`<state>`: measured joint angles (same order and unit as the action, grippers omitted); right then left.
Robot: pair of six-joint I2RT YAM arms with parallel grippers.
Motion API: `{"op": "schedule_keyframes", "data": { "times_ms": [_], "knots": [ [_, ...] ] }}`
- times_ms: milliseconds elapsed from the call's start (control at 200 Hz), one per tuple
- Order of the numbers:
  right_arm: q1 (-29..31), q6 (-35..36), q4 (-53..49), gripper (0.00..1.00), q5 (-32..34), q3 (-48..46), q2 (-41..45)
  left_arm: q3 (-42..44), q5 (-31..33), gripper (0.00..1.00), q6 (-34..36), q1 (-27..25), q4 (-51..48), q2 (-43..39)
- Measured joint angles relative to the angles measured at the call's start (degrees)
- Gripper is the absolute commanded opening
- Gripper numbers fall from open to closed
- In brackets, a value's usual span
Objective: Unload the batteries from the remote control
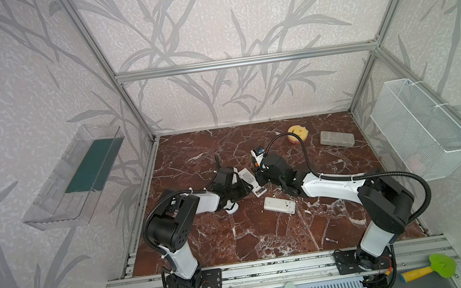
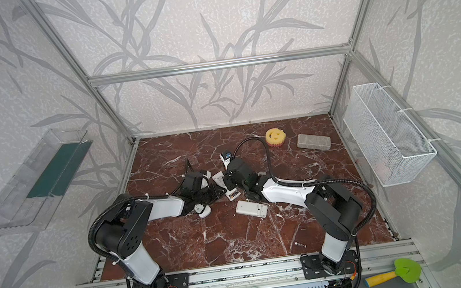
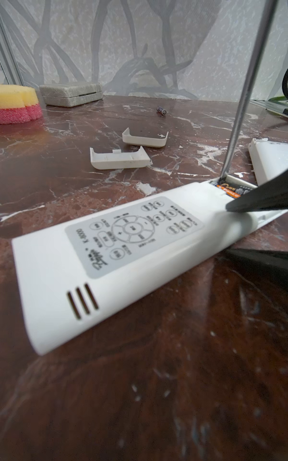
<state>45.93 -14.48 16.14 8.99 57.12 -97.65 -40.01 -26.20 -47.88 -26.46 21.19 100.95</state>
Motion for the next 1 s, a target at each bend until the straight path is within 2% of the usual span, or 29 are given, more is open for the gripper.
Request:
{"op": "schedule_keyframes", "data": {
  "times_ms": [230,500,845,1000],
  "knots": [
    [-4.2,-10.6,11.2,0.00,-1.8,-6.6,0.7,1.3,-0.7,0.28,-1.3,-0.1,2.3,0.0],
    [-6.4,-20.2,17.3,0.00,-4.0,-10.0,0.3,2.1,-0.9,0.27,-2.3,-0.4,3.6,0.0],
    [-9.6,-30.2,26.4,0.00,-6.3,-13.7,-2.2,2.7,-1.2,0.22,-3.4,-0.2,4.9,0.0],
    [-10.0,-32.2,27.7,0.00,-6.6,-14.6,-2.1,3.0,-1.2,0.21,-3.8,-0.2,5.5,0.0]
  ]
}}
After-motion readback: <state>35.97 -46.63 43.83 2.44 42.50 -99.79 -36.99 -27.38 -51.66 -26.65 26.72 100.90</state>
